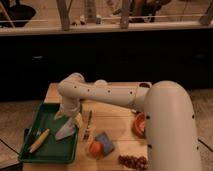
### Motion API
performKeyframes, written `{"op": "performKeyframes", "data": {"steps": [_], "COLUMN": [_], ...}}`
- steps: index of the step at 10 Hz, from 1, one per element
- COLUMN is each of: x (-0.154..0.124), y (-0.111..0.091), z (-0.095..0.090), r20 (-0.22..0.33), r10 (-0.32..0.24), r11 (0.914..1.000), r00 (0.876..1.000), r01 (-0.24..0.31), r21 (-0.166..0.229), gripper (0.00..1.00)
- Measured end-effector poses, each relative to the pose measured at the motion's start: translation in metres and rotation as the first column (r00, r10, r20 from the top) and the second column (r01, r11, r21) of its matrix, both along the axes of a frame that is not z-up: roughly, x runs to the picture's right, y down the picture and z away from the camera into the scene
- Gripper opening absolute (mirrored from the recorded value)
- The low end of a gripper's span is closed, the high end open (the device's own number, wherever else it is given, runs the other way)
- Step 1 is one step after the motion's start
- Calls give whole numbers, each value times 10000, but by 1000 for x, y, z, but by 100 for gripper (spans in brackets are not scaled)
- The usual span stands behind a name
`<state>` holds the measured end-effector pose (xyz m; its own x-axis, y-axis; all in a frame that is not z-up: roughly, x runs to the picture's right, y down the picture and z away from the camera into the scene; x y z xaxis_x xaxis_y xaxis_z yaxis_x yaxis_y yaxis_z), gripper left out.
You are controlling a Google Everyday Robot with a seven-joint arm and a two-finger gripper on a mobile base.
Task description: Place towel in tray
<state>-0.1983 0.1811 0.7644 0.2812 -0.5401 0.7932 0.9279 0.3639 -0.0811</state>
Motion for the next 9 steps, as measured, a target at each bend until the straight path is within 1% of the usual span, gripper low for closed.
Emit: {"op": "performKeyframes", "data": {"steps": [9], "x": [1], "y": [-2], "z": [-1], "r20": [20], "r10": [-45], "r11": [10000], "r00": [10000], "r01": [45], "r21": [46], "gripper": [80]}}
